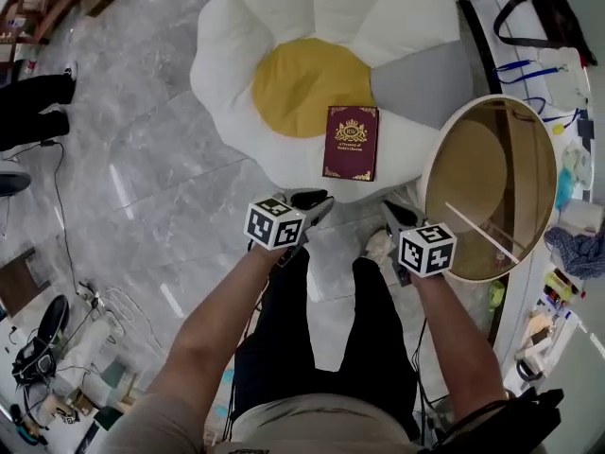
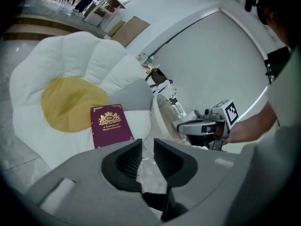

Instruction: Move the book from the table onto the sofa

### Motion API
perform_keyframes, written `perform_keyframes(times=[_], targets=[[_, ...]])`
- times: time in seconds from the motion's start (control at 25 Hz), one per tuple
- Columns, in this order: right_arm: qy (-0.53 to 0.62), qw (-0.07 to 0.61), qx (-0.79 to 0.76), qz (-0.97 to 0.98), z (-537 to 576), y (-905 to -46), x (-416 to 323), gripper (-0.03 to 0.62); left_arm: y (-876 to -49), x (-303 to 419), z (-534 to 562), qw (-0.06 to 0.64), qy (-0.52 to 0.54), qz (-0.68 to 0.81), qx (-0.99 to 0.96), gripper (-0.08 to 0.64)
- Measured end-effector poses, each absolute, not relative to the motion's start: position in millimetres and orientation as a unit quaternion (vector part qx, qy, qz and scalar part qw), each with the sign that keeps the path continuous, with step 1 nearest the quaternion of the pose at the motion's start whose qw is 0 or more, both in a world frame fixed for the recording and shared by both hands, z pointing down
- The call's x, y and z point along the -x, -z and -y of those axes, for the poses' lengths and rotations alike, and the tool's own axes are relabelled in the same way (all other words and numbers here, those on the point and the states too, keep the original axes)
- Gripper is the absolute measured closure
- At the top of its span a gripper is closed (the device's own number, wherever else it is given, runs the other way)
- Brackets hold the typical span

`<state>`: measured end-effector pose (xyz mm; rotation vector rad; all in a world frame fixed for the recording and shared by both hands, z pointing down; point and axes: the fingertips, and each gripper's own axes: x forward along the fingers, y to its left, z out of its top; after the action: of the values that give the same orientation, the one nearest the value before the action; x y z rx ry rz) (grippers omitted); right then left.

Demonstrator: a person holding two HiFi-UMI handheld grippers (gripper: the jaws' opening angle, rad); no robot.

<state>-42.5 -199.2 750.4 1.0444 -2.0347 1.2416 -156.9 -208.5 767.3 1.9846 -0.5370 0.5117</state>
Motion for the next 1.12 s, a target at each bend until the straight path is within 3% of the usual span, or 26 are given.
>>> perform_keyframes(times=[0.16, 0.68, 1.12], targets=[[-0.432, 0.268, -0.363, 0.781, 165.4, -674.8, 40.0, 0.58, -683.9, 149.9, 179.6, 0.474, -0.202, 0.224, -0.827, 0.551], [-0.357, 0.218, -0.351, 0.837, 83.5, -453.2, 19.1, 0.58, -424.2, 112.4, 87.6, 0.379, -0.182, 0.188, -0.887, 0.552], [-0.261, 0.218, -0.33, 0.881, 61.6, -344.6, 20.2, 0.58, -304.3, 91.1, 51.6, 0.301, -0.156, 0.169, -0.925, 0.552]])
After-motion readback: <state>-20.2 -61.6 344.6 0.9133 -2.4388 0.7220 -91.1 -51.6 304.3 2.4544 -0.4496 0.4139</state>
